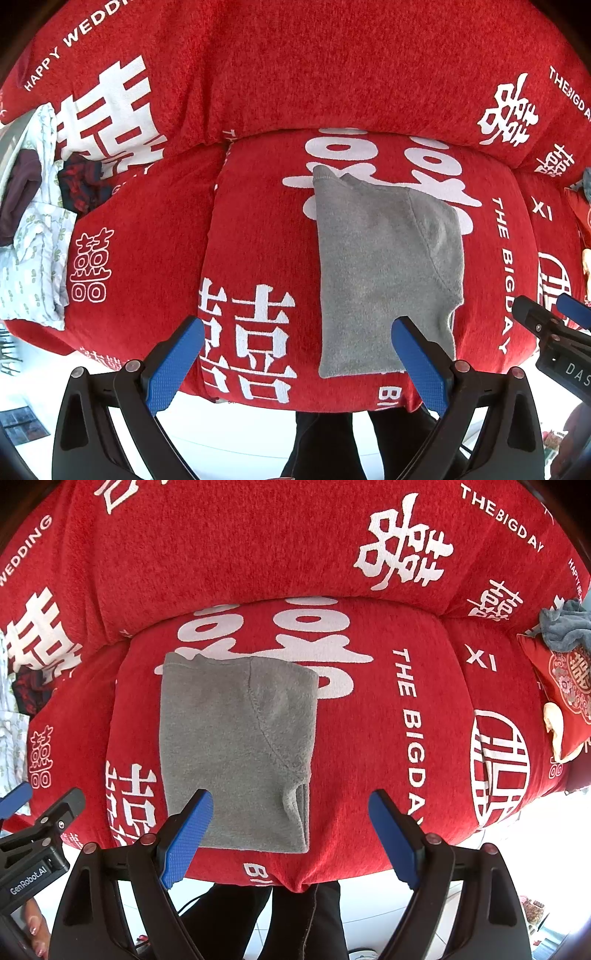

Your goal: Fold small clothes

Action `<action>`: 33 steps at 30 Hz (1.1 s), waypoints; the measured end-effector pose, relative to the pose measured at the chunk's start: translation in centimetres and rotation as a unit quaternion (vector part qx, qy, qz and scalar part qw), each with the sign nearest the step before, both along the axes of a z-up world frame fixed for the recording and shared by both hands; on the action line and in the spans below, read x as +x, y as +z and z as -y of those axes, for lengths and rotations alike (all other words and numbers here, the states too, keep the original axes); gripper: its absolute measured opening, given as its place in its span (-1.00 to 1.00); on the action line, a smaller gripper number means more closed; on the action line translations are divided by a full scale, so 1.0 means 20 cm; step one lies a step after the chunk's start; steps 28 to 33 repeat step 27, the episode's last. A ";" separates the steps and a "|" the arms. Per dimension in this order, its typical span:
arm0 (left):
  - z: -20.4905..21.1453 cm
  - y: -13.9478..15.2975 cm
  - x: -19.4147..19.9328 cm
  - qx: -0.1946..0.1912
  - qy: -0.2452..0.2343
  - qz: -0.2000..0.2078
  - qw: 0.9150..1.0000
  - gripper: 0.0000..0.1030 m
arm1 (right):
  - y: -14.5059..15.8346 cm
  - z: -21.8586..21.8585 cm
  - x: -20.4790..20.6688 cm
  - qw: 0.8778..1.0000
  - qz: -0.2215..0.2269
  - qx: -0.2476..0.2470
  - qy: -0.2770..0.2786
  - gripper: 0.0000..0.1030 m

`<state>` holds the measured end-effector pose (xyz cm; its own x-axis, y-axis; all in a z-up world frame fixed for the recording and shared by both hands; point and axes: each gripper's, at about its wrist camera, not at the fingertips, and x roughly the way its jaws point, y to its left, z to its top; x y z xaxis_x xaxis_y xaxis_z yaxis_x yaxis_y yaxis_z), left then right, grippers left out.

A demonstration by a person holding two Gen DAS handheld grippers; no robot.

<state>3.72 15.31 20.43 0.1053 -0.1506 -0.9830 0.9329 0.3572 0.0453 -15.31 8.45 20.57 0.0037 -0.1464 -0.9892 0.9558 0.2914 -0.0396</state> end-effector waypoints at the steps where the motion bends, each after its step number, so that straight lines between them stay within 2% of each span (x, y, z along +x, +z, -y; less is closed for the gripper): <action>1: 0.00 0.00 0.00 0.000 0.001 0.000 1.000 0.97 | 0.00 0.00 0.00 1.000 0.000 0.000 0.001 0.71; 33: -0.05 0.01 0.00 -0.008 0.017 0.001 1.000 0.97 | 0.00 -0.01 0.01 1.000 -0.001 -0.001 0.000 0.71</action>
